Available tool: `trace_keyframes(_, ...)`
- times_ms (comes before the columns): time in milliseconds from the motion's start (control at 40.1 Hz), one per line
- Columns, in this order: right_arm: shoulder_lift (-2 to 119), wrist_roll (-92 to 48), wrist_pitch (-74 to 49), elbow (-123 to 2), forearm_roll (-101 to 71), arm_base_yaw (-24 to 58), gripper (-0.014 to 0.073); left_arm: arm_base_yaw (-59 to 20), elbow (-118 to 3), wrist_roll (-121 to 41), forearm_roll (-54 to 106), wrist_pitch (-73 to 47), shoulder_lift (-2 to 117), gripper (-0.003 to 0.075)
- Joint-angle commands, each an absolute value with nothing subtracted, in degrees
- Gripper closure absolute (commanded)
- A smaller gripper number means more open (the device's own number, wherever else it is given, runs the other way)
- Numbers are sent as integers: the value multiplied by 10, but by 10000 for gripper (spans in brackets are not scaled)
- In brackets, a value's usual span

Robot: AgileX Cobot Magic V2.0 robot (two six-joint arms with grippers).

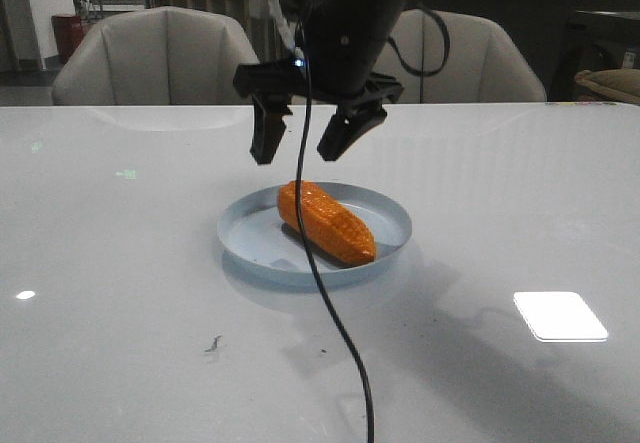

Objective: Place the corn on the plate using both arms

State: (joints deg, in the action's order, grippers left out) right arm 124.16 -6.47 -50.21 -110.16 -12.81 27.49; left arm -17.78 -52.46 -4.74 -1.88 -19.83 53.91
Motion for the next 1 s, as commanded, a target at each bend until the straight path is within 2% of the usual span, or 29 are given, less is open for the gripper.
trace_keyframes(0,1177,-71,-525,-1162,-132,257,-3,-177,-542,-42,-13,-152,530,461)
trace_keyframes(275,1032,-73,-536,-1181,-132,188,1,-177,-542,-42,-13,-151,530,461)
trace_keyframes(474,903,-76,-545,-1115,-121,110,1,-177,-542,-42,-13,-155,530,461)
trace_keyframes(799,610,-80,-440,-720,-108,-34,1,-177,-542,-42,-25,-156,530,461)
trace_keyframes(849,557,-80,-420,-647,-108,-47,1,-177,-542,-42,-29,-158,533,461)
trace_keyframes(973,481,-80,-402,-567,-108,-49,1,-177,-542,-42,-29,-168,539,462)
